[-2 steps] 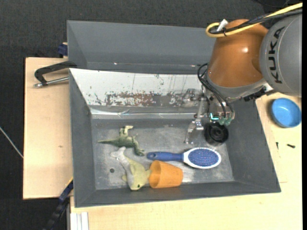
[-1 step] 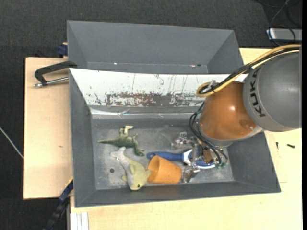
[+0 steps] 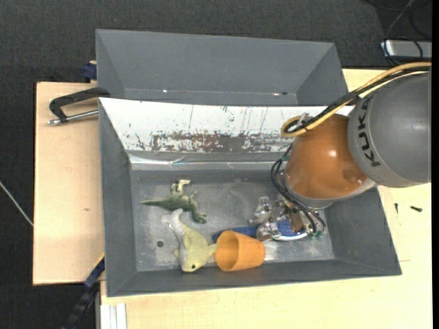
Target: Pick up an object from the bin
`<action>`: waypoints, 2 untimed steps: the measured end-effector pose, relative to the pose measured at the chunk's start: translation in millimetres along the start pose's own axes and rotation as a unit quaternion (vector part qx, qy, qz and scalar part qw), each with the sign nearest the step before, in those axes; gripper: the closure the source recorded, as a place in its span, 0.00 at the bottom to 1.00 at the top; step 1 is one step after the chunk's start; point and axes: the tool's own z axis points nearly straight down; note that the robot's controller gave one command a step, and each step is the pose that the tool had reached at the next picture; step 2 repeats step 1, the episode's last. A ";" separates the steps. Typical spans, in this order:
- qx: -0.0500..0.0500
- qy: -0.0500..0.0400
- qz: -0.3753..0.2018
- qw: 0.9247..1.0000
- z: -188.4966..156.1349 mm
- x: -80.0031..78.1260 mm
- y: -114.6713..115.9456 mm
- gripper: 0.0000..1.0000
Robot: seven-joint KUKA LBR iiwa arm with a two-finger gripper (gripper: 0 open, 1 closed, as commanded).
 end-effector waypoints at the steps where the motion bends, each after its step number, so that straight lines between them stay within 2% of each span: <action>1: 0.001 -0.005 0.018 1.000 -181.7 -1.8 -6.2 1.00; 2: 0.001 -0.005 0.018 1.000 -181.7 -1.8 -6.2 1.00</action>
Offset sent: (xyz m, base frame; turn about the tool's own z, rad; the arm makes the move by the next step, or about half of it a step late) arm -0.0001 -0.0067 0.1766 0.0358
